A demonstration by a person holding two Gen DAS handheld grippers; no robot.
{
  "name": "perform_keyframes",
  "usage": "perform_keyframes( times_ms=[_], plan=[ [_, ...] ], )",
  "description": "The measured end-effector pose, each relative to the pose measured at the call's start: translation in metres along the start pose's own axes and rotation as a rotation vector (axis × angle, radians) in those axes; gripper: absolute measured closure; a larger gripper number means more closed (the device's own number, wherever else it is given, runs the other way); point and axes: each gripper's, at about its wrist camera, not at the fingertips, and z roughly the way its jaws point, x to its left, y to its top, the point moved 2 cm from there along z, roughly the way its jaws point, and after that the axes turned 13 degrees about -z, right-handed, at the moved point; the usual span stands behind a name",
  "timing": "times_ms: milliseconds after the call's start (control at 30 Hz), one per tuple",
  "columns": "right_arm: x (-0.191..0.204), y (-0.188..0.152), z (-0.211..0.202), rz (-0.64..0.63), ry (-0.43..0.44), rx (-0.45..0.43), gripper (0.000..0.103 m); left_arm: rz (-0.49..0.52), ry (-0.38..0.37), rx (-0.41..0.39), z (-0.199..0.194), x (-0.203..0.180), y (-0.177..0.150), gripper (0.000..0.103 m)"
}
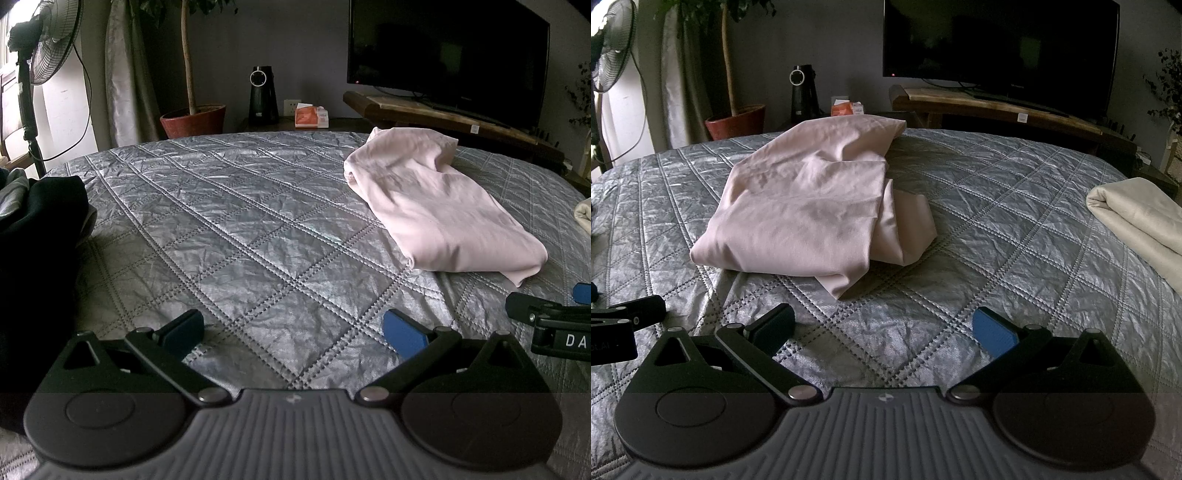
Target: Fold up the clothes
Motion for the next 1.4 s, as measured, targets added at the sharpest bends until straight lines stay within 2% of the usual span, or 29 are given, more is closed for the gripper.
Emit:
perform_keyframes(
  times_ms=[567, 800, 967, 1100, 1133, 1200, 1267, 1333, 1400],
  plan=[
    [0.001, 0.000, 0.001, -0.004, 0.001, 0.001, 0.000, 0.002, 0.001, 0.000, -0.001, 0.001, 0.001, 0.000],
    [0.001, 0.001, 0.003, -0.005, 0.004, 0.009, 0.000, -0.010, 0.018, 0.053, -0.003, 0.000, 0.005, 0.001],
    [-0.002, 0.007, 0.001, -0.018, 0.031, 0.083, 0.000, 0.012, 0.029, 0.113, -0.004, -0.001, 0.009, 0.001],
    [-0.010, 0.012, -0.003, -0.021, 0.083, 0.140, 0.000, 0.006, 0.069, 0.068, -0.012, 0.009, 0.020, 0.001],
    [-0.016, 0.012, -0.007, -0.007, 0.061, 0.120, 0.000, 0.000, 0.086, 0.049, -0.012, 0.013, 0.021, 0.001],
    [-0.027, 0.011, -0.014, 0.011, 0.009, 0.078, 0.000, -0.025, 0.103, 0.079, -0.005, 0.024, 0.022, 0.001],
    [-0.032, 0.012, -0.012, -0.041, -0.064, 0.067, 0.000, -0.063, 0.074, 0.081, -0.003, 0.031, 0.022, 0.001],
    [-0.027, 0.014, -0.009, -0.140, -0.046, 0.031, 0.000, -0.089, 0.037, 0.069, -0.003, 0.036, 0.022, 0.001],
    [-0.022, 0.014, -0.004, -0.144, -0.032, 0.024, 0.000, -0.068, 0.034, 0.067, -0.001, 0.034, 0.019, 0.001]
  ],
)
